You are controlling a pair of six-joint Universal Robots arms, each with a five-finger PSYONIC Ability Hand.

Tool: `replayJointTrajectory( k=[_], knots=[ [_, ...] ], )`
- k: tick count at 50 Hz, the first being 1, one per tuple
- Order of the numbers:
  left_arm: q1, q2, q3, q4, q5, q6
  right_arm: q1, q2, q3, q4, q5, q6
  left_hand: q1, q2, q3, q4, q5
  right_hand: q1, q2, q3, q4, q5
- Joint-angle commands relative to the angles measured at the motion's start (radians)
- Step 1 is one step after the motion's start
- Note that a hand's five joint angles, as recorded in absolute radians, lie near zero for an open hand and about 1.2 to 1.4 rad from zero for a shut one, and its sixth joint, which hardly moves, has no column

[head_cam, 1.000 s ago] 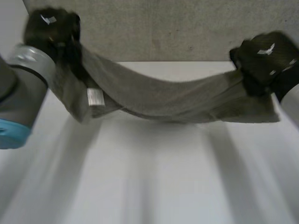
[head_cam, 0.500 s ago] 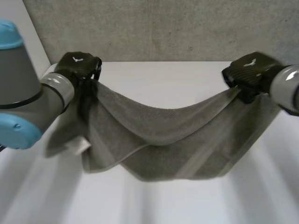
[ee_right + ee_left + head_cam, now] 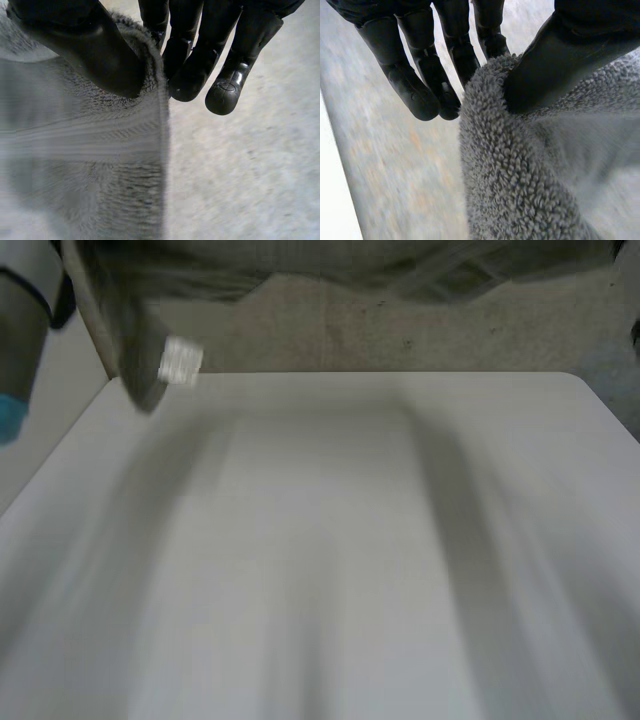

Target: Fold the towel.

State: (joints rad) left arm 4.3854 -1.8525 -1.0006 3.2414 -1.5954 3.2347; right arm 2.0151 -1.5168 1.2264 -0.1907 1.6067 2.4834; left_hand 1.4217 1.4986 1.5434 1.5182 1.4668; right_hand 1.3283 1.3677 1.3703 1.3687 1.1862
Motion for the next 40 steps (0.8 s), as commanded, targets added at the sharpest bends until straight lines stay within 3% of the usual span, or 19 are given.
replayJointTrajectory(
  k=[1, 4, 9, 14, 20, 25, 31, 40],
  knots=[
    [0.003, -0.059, -0.253, -0.009, 0.064, 0.023, 0.002, 0.081, 0.187, 0.238, -0.065, -0.012, -0.025, -0.102, -0.147, -0.122, -0.245, 0.068, 0.029, 0.026, 0.028, 0.035],
    [0.002, -0.113, -0.348, 0.001, 0.071, 0.083, 0.002, 0.113, 0.234, 0.251, -0.071, -0.014, -0.025, -0.102, -0.147, -0.122, -0.245, 0.068, 0.029, 0.026, 0.028, 0.035],
    [-0.009, -0.243, -0.463, 0.041, 0.075, 0.296, -0.004, 0.245, 0.401, 0.223, -0.076, -0.014, -0.025, -0.102, -0.147, -0.122, -0.245, 0.068, 0.029, 0.026, 0.028, 0.035],
    [-0.007, -0.297, -0.518, 0.046, 0.074, 0.396, -0.004, 0.348, 0.464, 0.165, -0.074, -0.021, -0.025, -0.102, -0.147, -0.122, -0.245, 0.068, 0.029, 0.026, 0.028, 0.035],
    [-0.001, -0.283, -0.549, 0.061, 0.071, 0.408, -0.012, 0.325, 0.499, 0.096, -0.064, -0.018, -0.025, -0.102, -0.147, -0.122, -0.245, 0.068, 0.029, 0.026, 0.028, 0.035],
    [0.008, -0.187, -0.567, 0.113, 0.064, 0.402, -0.01, 0.19, 0.516, 0.082, -0.064, -0.006, -0.025, -0.102, -0.147, -0.122, -0.245, 0.068, 0.029, 0.026, 0.028, 0.035],
    [0.011, -0.128, -0.586, 0.113, 0.066, 0.393, -0.009, 0.124, 0.544, 0.088, -0.067, -0.011, -0.025, -0.102, -0.147, -0.122, -0.245, 0.068, 0.029, 0.026, 0.028, 0.035],
    [0.002, -0.022, -0.665, 0.11, 0.069, 0.372, -0.015, 0.078, 0.614, 0.313, -0.082, -0.138, -0.025, -0.102, -0.147, -0.122, -0.245, 0.068, 0.029, 0.026, 0.028, 0.035]
  ],
)
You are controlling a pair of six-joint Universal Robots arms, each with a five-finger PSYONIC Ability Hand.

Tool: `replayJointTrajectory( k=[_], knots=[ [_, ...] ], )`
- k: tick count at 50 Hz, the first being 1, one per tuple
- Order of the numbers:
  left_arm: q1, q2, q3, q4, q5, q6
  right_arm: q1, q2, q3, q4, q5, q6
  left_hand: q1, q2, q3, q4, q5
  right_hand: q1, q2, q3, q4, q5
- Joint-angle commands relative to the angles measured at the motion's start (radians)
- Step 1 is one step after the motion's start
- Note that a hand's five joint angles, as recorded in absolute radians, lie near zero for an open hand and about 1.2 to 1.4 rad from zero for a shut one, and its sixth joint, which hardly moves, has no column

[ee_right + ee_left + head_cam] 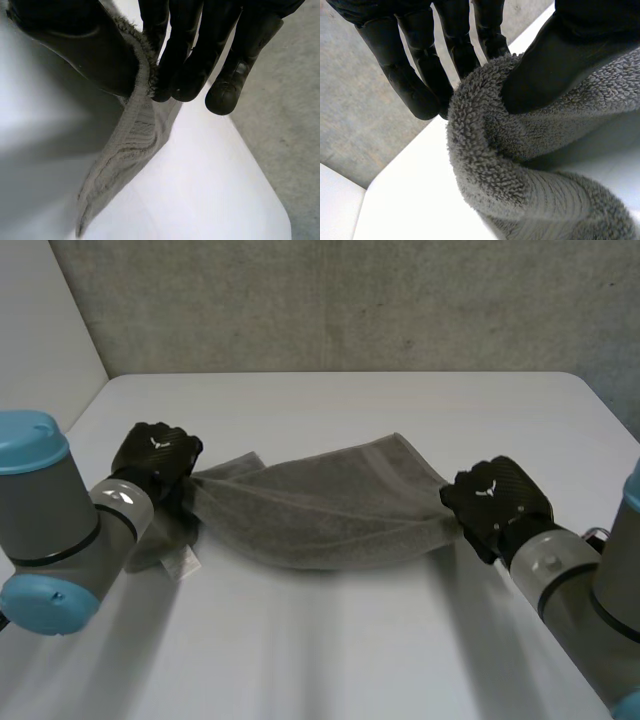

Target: Fold the towel.

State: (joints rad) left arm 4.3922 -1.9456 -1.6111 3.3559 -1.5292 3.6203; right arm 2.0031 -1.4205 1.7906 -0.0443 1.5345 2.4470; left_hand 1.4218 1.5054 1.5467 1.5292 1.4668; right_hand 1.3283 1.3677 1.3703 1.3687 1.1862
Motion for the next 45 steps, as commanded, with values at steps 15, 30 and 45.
replayJointTrajectory(
  k=[15, 30, 45],
  knots=[
    [-0.007, 0.171, -0.124, -0.004, 0.026, -0.04, -0.087, -0.341, 0.202, 0.523, -0.202, -0.318, -0.026, -0.109, -0.15, -0.133, -0.245, 0.068, 0.029, 0.026, 0.028, 0.036],
    [-0.033, 0.169, -0.144, -0.004, 0.035, -0.04, -0.239, -0.254, 0.04, 0.594, -0.438, -0.231, -0.026, -0.109, -0.15, -0.133, -0.245, -1.154, -1.193, -1.196, -1.194, -1.186],
    [-0.033, 0.224, -0.142, -0.004, 0.034, -0.04, -0.041, 0.265, -0.501, 0.503, -0.248, 0.15, -0.026, -0.109, -0.15, -0.133, -0.245, -1.154, -1.193, -1.196, -1.194, -1.186]
  ],
)
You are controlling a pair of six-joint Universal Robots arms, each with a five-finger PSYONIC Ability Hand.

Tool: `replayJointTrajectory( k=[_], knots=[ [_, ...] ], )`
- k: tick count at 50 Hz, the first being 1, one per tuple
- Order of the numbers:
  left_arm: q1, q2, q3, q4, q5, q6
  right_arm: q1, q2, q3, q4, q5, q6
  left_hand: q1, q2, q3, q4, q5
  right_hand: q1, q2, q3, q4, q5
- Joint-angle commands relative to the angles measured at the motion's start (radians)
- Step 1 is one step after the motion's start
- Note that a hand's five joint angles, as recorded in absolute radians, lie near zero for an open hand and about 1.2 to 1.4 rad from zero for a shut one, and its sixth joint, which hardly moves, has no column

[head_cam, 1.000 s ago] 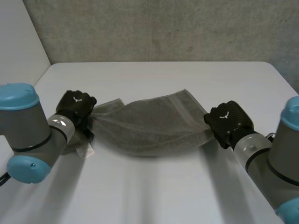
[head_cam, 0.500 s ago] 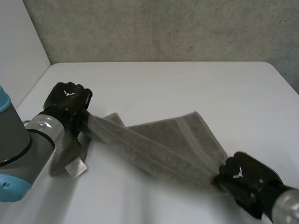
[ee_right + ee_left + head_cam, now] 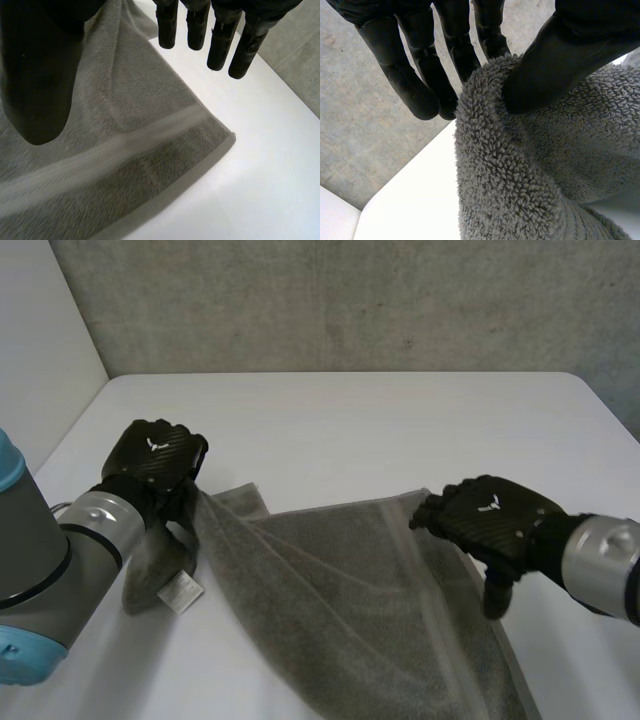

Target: Fold the towel.

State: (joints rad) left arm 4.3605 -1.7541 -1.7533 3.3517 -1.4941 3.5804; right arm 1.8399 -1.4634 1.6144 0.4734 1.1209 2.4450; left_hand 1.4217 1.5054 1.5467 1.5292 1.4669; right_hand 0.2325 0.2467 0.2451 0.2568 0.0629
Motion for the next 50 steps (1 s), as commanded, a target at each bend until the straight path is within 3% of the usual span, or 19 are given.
replayJointTrajectory(
  k=[1, 8, 22, 27, 34, 44, 46, 49, 50],
  knots=[
    [-0.002, 0.039, -0.002, 0.0, -0.002, 0.0, 0.122, 0.308, -0.326, -0.015, 0.166, 0.152, -0.025, -0.109, -0.15, -0.133, -0.245, -0.058, -0.072, -0.071, -0.082, -0.063],
    [-0.032, 0.076, -0.006, -0.002, 0.0, -0.018, 0.15, 0.52, -0.533, -0.136, 0.238, 0.207, -0.025, -0.109, -0.15, -0.133, -0.245, -0.058, -0.072, -0.071, -0.082, -0.063],
    [-0.061, 0.188, -0.005, -0.002, 0.061, -0.081, 0.19, 0.698, -0.717, -0.185, 0.238, 0.312, -0.025, -0.109, -0.15, -0.133, -0.245, -0.058, -0.072, -0.071, -0.082, -0.063],
    [-0.088, 0.235, -0.006, -0.003, 0.084, -0.112, 0.213, 0.73, -0.731, -0.162, 0.181, 0.325, -0.025, -0.109, -0.15, -0.133, -0.245, -0.058, -0.072, -0.071, -0.082, -0.063],
    [-0.124, 0.292, -0.023, -0.018, 0.1, -0.127, 0.24, 0.761, -0.746, -0.127, 0.028, 0.44, -0.025, -0.109, -0.15, -0.133, -0.245, -0.058, -0.072, -0.071, -0.082, -0.063],
    [-0.174, 0.38, -0.043, -0.025, 0.143, -0.129, 0.283, 0.799, -0.769, -0.127, -0.015, 0.523, -0.025, -0.109, -0.15, -0.133, -0.245, -0.042, -0.056, -0.055, -0.066, -0.047],
    [-0.171, 0.389, -0.043, -0.025, 0.144, -0.129, 0.289, 0.801, -0.772, -0.127, -0.01, 0.523, -0.025, -0.109, -0.15, -0.133, -0.245, 0.084, 0.07, 0.072, 0.06, 0.079],
    [-0.144, 0.392, -0.038, -0.017, 0.146, -0.129, 0.295, 0.807, -0.784, -0.128, -0.003, 0.523, -0.025, -0.109, -0.15, -0.133, -0.245, 0.825, 0.811, 0.812, 0.801, 0.82],
    [-0.144, 0.392, -0.038, -0.017, 0.146, -0.129, 0.295, 0.807, -0.784, -0.128, -0.003, 0.523, -0.025, -0.109, -0.15, -0.133, -0.245, 0.827, 0.813, 0.815, 0.803, 0.822]
  ],
)
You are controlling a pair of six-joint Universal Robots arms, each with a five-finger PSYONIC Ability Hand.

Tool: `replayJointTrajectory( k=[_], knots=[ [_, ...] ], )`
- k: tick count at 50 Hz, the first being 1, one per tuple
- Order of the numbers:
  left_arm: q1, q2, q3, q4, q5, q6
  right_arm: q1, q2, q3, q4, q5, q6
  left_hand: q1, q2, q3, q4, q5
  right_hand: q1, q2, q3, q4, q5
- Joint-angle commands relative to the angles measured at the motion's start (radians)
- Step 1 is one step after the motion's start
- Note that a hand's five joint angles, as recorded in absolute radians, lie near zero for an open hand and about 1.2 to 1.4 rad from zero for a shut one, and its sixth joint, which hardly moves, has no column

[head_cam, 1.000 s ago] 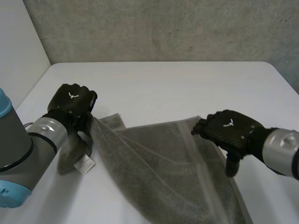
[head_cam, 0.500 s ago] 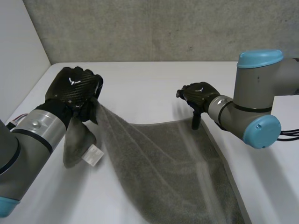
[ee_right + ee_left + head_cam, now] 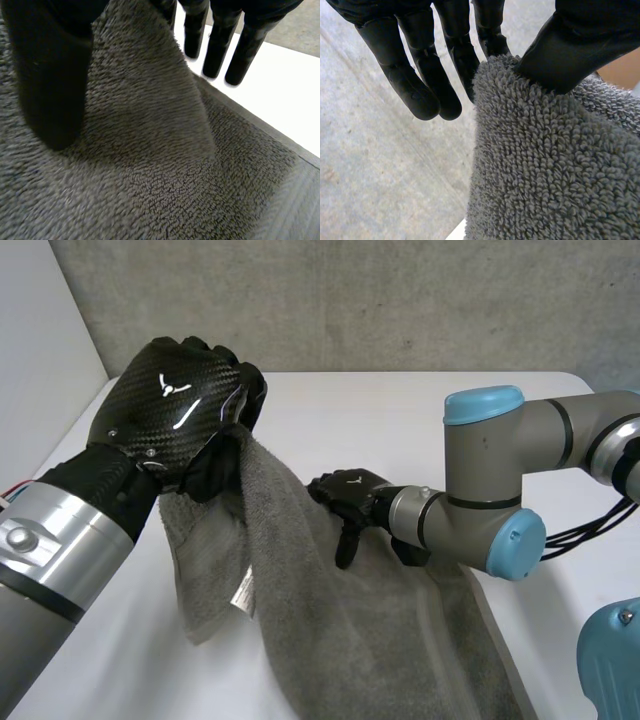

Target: Fold the towel.

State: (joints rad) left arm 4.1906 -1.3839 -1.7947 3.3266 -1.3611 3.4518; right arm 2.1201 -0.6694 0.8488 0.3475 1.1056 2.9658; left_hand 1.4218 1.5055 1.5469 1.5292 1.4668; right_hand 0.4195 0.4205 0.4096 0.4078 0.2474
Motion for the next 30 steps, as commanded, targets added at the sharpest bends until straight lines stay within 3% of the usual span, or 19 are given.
replayJointTrajectory(
  k=[1, 2, 8, 12, 14, 17, 19, 20, 22, 26, 30],
  knots=[
    [0.058, 0.019, 0.003, 0.01, 0.016, 0.001, 0.015, 0.017, -0.027, 0.002, 0.011, 0.002, -0.026, -0.109, -0.151, -0.133, -0.245, 0.797, 0.796, 0.807, 0.809, 0.795],
    [0.059, 0.019, 0.003, 0.01, 0.016, 0.001, 0.015, 0.019, -0.033, 0.004, 0.013, 0.002, -0.026, -0.109, -0.151, -0.133, -0.245, 0.975, 0.974, 0.985, 0.987, 0.972],
    [0.172, -0.062, 0.055, 0.025, 0.017, 0.004, 0.012, 0.01, -0.065, -0.004, 0.06, 0.004, -0.026, -0.109, -0.151, -0.133, -0.245, 0.977, 0.976, 0.987, 0.988, 0.974],
    [0.19, -0.161, 0.138, 0.048, 0.014, 0.003, 0.001, -0.045, -0.126, -0.045, 0.205, -0.013, -0.026, -0.109, -0.151, -0.133, -0.245, 0.977, 0.976, 0.987, 0.988, 0.974],
    [0.198, -0.24, 0.255, 0.048, -0.003, 0.009, 0.0, -0.154, -0.107, -0.195, 0.284, -0.019, -0.026, -0.109, -0.151, -0.133, -0.245, 0.977, 0.976, 0.987, 0.988, 0.974],
    [0.198, -0.299, 0.381, 0.048, -0.015, 0.006, 0.001, -0.213, -0.065, -0.311, 0.301, -0.022, -0.026, -0.109, -0.151, -0.133, -0.245, 0.977, 0.976, 0.987, 0.988, 0.974],
    [0.198, -0.319, 0.437, 0.056, -0.024, 0.003, -0.003, -0.339, 0.057, -0.541, 0.318, -0.024, -0.026, -0.109, -0.151, -0.133, -0.245, 0.977, 0.976, 0.987, 0.988, 0.974],
    [0.198, -0.334, 0.489, 0.068, -0.041, -0.002, -0.003, -0.34, 0.058, -0.542, 0.318, -0.024, -0.026, -0.109, -0.151, -0.133, -0.245, 0.977, 0.976, 0.987, 0.988, 0.974],
    [0.191, -0.343, 0.535, 0.091, -0.064, -0.005, -0.002, -0.462, 0.174, -0.718, 0.306, -0.024, -0.026, -0.109, -0.151, -0.133, -0.245, 0.977, 0.976, 0.987, 0.988, 0.974],
    [0.175, -0.35, 0.578, 0.157, -0.108, -0.029, 0.012, -0.533, 0.256, -0.777, 0.301, -0.028, -0.026, -0.109, -0.151, -0.133, -0.245, 0.977, 0.976, 0.987, 0.988, 0.974],
    [0.166, -0.356, 0.539, 0.203, -0.121, -0.057, 0.027, -0.549, 0.302, -0.718, 0.297, -0.076, -0.026, -0.109, -0.151, -0.133, -0.245, 0.977, 0.976, 0.987, 0.988, 0.974]
  ],
)
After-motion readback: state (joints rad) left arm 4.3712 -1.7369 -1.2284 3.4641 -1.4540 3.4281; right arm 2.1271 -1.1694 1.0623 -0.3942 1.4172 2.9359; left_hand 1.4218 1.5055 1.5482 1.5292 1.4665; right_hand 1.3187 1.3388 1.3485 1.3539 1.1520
